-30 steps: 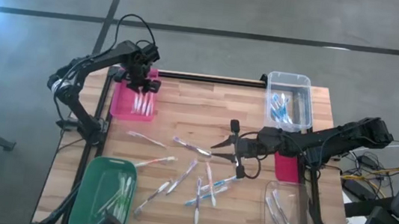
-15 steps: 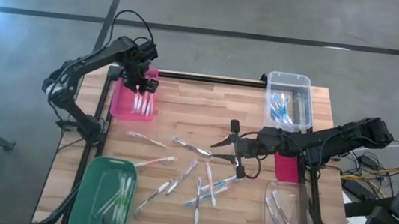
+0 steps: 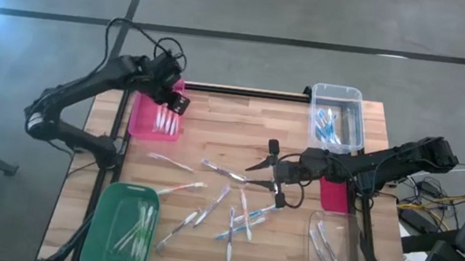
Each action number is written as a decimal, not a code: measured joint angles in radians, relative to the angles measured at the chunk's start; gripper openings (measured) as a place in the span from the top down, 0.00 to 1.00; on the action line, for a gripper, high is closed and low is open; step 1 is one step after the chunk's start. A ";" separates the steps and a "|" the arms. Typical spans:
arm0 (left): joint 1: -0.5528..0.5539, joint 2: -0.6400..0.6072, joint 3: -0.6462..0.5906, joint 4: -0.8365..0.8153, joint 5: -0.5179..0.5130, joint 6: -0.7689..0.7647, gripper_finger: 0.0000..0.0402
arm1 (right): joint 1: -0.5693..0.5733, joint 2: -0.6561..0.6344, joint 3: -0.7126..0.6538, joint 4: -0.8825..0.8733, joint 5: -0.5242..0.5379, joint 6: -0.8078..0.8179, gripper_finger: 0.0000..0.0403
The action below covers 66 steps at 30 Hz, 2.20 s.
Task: Pick & Place Toothbrushes
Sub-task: Put the violet toothbrush into the bottom transparent bin
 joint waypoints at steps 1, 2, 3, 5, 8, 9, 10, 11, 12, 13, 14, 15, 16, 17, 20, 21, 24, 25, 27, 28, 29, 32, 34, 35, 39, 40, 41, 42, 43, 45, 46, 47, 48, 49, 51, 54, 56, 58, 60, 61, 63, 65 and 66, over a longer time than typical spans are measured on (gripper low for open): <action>-0.027 -0.016 0.000 0.028 0.000 0.000 0.66 | 0.000 0.000 0.000 0.001 0.000 0.005 0.63; -0.054 -0.029 0.000 0.058 -0.001 0.000 0.66 | 0.000 0.000 0.000 0.002 0.000 0.018 0.64; -0.084 -0.044 0.000 0.086 -0.001 0.000 0.66 | 0.000 0.000 0.000 0.002 0.000 0.034 0.64; -0.143 -0.065 0.000 0.144 -0.014 0.004 0.66 | 0.000 0.000 0.000 0.003 0.000 0.049 0.66; -0.240 -0.082 0.000 0.233 -0.027 0.012 0.66 | 0.000 0.000 0.000 0.004 0.000 0.038 0.68; -0.273 -0.084 0.000 0.265 -0.027 0.025 0.66 | 0.000 0.000 0.000 0.004 0.000 0.037 0.69; -0.308 -0.085 0.000 0.295 -0.027 0.038 0.66 | 0.000 0.000 0.000 0.004 0.000 0.037 0.70; -0.341 -0.084 0.000 0.318 -0.027 0.050 0.66 | 0.000 0.000 0.000 0.004 0.000 0.038 0.71; -0.378 -0.082 0.000 0.341 -0.027 0.060 0.66 | 0.000 0.000 0.000 0.001 0.000 0.037 0.72; -0.410 -0.081 0.000 0.361 -0.027 0.073 0.66 | 0.000 0.000 0.000 -0.005 0.000 0.037 0.73; -0.438 -0.077 0.000 0.378 -0.026 0.084 0.66 | 0.000 -0.001 0.000 -0.015 0.000 0.037 0.74; -0.469 -0.072 0.000 0.396 -0.026 0.094 0.66 | 0.000 -0.005 0.000 -0.031 0.000 0.037 0.75; -0.497 -0.069 0.000 0.407 -0.027 0.101 0.66 | 0.000 -0.011 0.000 -0.048 0.000 0.037 0.76; -0.522 -0.062 0.000 0.410 -0.027 0.107 0.66 | 0.000 -0.016 0.000 -0.058 0.000 0.037 0.76; -0.587 -0.035 -0.002 0.423 -0.026 0.142 0.66 | 0.000 -0.036 0.000 -0.080 0.000 0.038 0.79; -0.605 -0.024 -0.003 0.424 -0.026 0.159 0.66 | 0.000 -0.038 0.000 -0.075 0.000 0.040 0.80; -0.645 0.020 -0.014 0.425 -0.026 0.216 0.66 | 0.000 -0.052 0.000 -0.091 0.000 0.041 0.83; -0.654 0.038 -0.019 0.423 -0.026 0.236 0.66 | 0.000 -0.058 0.000 -0.099 0.000 0.042 0.84; -0.663 0.078 -0.022 0.422 -0.026 0.277 0.66 | 0.000 -0.064 0.000 -0.120 0.000 0.055 0.85; -0.665 0.099 -0.022 0.424 -0.026 0.298 0.66 | 0.000 -0.065 0.000 -0.126 0.000 0.069 0.86; -0.666 0.120 -0.022 0.424 -0.026 0.319 0.66 | 0.000 -0.066 0.000 -0.137 0.000 0.082 0.86; -0.666 0.184 -0.023 0.423 -0.026 0.382 0.66 | 0.000 -0.070 0.000 -0.141 0.000 0.104 0.88; -0.666 0.224 -0.023 0.417 -0.026 0.420 0.66 | 0.000 -0.070 0.000 -0.147 0.000 0.119 0.89; -0.666 0.243 -0.023 0.407 -0.026 0.434 0.66 | 0.000 -0.070 0.000 -0.151 0.000 0.122 0.89; -0.656 0.316 -0.023 0.392 -0.025 0.498 0.66 | 0.000 -0.070 0.000 -0.161 0.000 0.132 0.88; -0.648 0.331 -0.023 0.386 -0.025 0.512 0.66 | 0.000 -0.070 0.000 -0.163 0.000 0.142 0.88; -0.639 0.344 -0.023 0.383 -0.025 0.529 0.66 | 0.000 -0.070 0.000 -0.163 0.000 0.148 0.87; -0.629 0.357 -0.023 0.378 -0.026 0.547 0.66 | 0.000 -0.070 0.000 -0.163 0.000 0.153 0.86; -0.619 0.369 -0.023 0.373 -0.026 0.564 0.66 | 0.000 -0.070 0.000 -0.162 0.000 0.154 0.85; -0.597 0.393 -0.023 0.377 -0.026 0.603 0.66 | 0.000 -0.070 0.000 -0.162 0.000 0.156 0.84; -0.585 0.403 -0.023 0.379 -0.026 0.623 0.66 | 0.000 -0.070 0.000 -0.162 0.000 0.157 0.83; -0.573 0.413 -0.023 0.379 -0.029 0.637 0.66 | 0.000 -0.070 0.000 -0.162 0.000 0.157 0.82; -0.563 0.423 -0.023 0.380 -0.035 0.649 0.66 | 0.000 -0.070 0.000 -0.162 -0.001 0.157 0.81; -0.551 0.431 -0.023 0.381 -0.040 0.659 0.66 | 0.000 -0.074 0.000 -0.166 0.000 0.157 0.80; -0.533 0.453 -0.023 0.384 -0.045 0.674 0.66 | 0.000 -0.084 0.000 -0.178 -0.001 0.153 0.79; -0.524 0.487 -0.023 0.403 -0.046 0.685 0.66 | 0.000 -0.112 0.000 -0.193 -0.001 0.150 0.77; -0.527 0.509 -0.023 0.417 -0.042 0.702 0.66 | 0.000 -0.132 0.000 -0.218 -0.001 0.150 0.75; -0.531 0.535 -0.023 0.434 -0.036 0.707 0.66 | 0.000 -0.145 0.000 -0.242 -0.001 0.150 0.74; -0.533 0.559 -0.023 0.439 -0.026 0.706 0.66 | 0.001 -0.155 0.000 -0.264 -0.001 0.157 0.73; -0.534 0.571 -0.023 0.441 -0.015 0.704 0.66 | 0.002 -0.156 0.000 -0.267 -0.001 0.165 0.73; -0.536 0.586 -0.023 0.443 -0.007 0.699 0.66 | 0.002 -0.156 0.000 -0.274 -0.001 0.172 0.72; -0.539 0.599 -0.023 0.450 -0.005 0.699 0.66 | 0.002 -0.154 -0.001 -0.282 -0.001 0.172 0.71; -0.539 0.606 -0.023 0.452 -0.004 0.697 0.66 | 0.002 -0.154 -0.001 -0.282 -0.001 0.172 0.71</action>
